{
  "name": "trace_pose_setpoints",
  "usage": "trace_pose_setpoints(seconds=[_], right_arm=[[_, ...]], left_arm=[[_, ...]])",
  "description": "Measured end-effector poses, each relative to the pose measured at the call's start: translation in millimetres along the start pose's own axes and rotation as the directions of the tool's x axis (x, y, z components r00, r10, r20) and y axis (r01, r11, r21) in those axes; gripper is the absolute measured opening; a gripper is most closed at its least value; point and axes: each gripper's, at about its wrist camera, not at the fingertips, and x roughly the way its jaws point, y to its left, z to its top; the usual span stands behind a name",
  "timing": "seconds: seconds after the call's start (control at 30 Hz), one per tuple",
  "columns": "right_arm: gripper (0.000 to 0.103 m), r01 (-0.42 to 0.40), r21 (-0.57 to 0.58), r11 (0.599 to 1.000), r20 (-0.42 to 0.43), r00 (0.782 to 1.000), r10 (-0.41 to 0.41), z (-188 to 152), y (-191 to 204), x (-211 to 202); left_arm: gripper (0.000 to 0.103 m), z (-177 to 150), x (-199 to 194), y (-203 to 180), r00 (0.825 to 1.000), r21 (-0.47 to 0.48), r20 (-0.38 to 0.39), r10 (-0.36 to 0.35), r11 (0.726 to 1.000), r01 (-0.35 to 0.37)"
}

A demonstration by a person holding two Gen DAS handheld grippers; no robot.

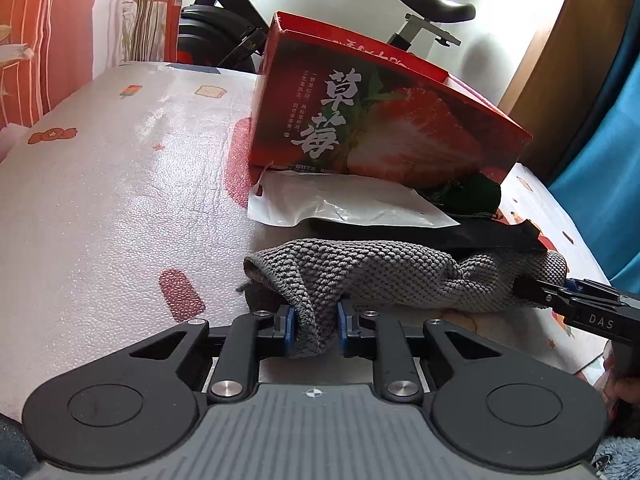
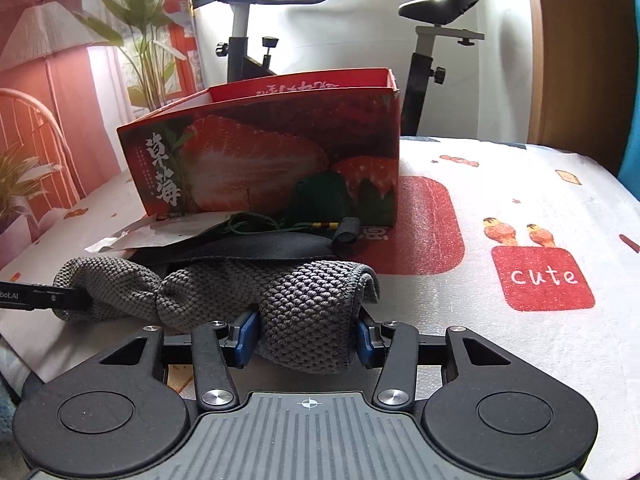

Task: Organize soft objects
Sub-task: 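Lift the grey cloth with both grippers and carry it into the red box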

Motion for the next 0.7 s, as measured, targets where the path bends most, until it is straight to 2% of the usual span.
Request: trace_pose_setpoints(seconds=[0.1, 0.23, 0.33, 0.47, 0.53, 0.7], right_arm=[[0.045, 0.009, -0.004, 1.0, 0.013, 1.0, -0.009, -0.1, -0.1, -2.5], [0.051, 0.025, 0.003, 1.0, 0.033, 0.999, -0.025, 0.9, -0.1, -5.6], [0.049, 0.017, 0.02, 1.0, 0.041, 0.999, -0.018, 2.1, -3.4, -7.3], [0.022, 0.003, -0.007, 1.0, 0.026, 1.0, -0.003, 2.4, 0.7, -7.8], [0.017, 0.001, -0.033, 0.999, 0.031, 1.0, 0.0, 4.5, 6.4, -11.6], [0.017, -0.02, -0.07, 0.997, 0.099, 0.995, 0.026, 10.5, 14.1, -31.9]], left_arm=[[0.021, 0.3, 0.0, 0.5, 1.0, -0.003, -0.003, 0.003, 1.0, -0.003], [0.021, 0.7, 1.3, 0.5, 1.0, -0.012, -0.005, 0.005, 1.0, -0.005], [0.021, 0.8, 2.0, -0.5, 1.0, -0.013, -0.005, 0.008, 1.0, -0.008], [0.02, 1.0, 0.1, -1.9, 1.0, -0.011, 0.005, 0.008, 1.0, -0.008], [0.019, 0.8, -3.6, -2.1, 1.0, -0.01, 0.016, 0.007, 1.0, -0.007], [0.019, 5.2, -22.6, 0.3, 0.998, -0.032, 0.057, 0.001, 0.999, 0.001]])
